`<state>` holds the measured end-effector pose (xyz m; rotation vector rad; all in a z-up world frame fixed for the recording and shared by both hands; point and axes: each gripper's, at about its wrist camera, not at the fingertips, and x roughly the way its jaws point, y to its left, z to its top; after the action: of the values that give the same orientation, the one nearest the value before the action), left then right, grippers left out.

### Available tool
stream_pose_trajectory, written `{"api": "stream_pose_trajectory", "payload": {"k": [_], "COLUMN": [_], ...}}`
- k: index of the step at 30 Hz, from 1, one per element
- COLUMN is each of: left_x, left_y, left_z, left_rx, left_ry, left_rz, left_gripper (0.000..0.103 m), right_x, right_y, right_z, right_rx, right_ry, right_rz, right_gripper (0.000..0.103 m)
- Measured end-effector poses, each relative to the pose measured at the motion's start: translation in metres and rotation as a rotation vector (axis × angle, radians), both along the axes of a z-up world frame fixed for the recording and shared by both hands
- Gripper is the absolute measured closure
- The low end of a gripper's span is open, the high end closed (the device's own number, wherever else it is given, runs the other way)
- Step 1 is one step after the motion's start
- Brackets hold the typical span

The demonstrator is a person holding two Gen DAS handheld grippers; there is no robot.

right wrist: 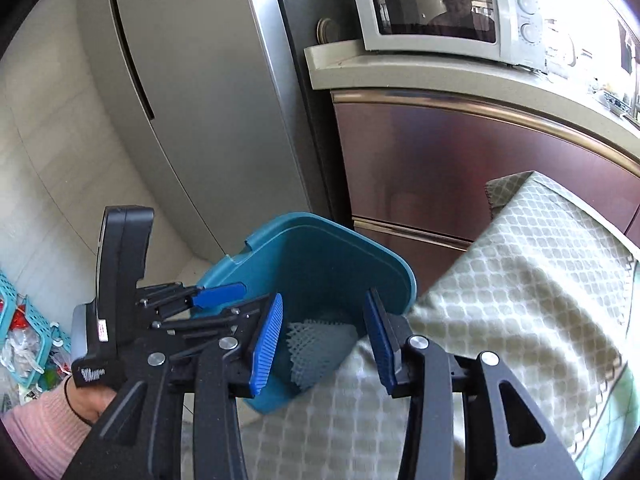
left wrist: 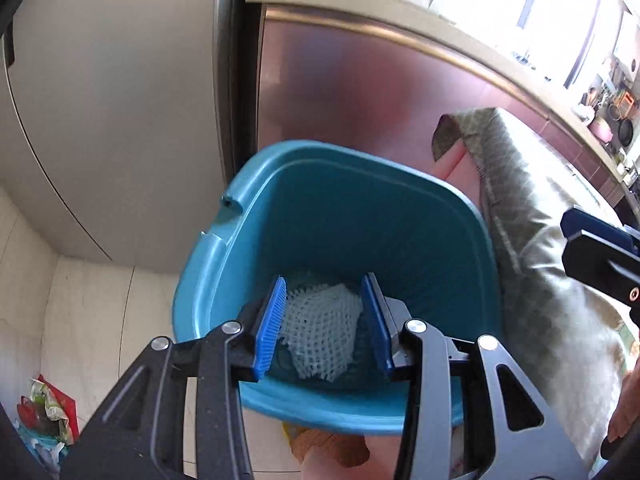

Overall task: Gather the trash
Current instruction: 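Move both tools back over the table toward the remaining trash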

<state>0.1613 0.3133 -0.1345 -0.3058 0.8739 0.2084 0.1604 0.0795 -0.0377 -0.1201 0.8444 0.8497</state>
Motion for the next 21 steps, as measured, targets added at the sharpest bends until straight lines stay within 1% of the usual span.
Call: {"api": "stream_pose_trajectory", "payload": {"k": [4,7,9,13,15,17,21], "left_x": [-0.026,-0.037,-0.044,-0.056,-0.059,-0.061,-0.056], "left_y": [-0.021,-0.044,-0.063,-0.114,-0.142,-0.171,-0.234], "left_z": [0.028,0.051,0.068,0.096,0.104,0.108,0.106], "left_rx": [0.014,0.020,0.025,0.026,0.019,0.012,-0.019], "left_ry": [-0.083,-0.156,-0.211,-0.298,-0.322,-0.333,-0.322], "left_rz": [-0.038,-0.092,-0.139,-0.271,-0.348,-0.423,-0.556], "left_gripper": [0.058,0.056,0.053,0.049,0.047,0.046,0.046], "right_x": [-0.016,-0.029,-0.039,-0.056,-0.066,-0.076,-0.096], "right_y": [-0.030,-0.059,-0.082,-0.134,-0.161,-0.193,-0.255], "right_z": [0.017,0.032,0.042,0.060,0.067,0.070,0.068], "right_rx": [0.056,0.103,0.132,0.176,0.187,0.193,0.179], "right_ry": [-0.022,-0.044,-0.064,-0.105,-0.125,-0.141,-0.153], "right_rz": [-0.009,-0.017,-0.032,-0.088,-0.129,-0.186,-0.320], "right_gripper": [0.059,0.057,0.053,0.052,0.051,0.050,0.050]}}
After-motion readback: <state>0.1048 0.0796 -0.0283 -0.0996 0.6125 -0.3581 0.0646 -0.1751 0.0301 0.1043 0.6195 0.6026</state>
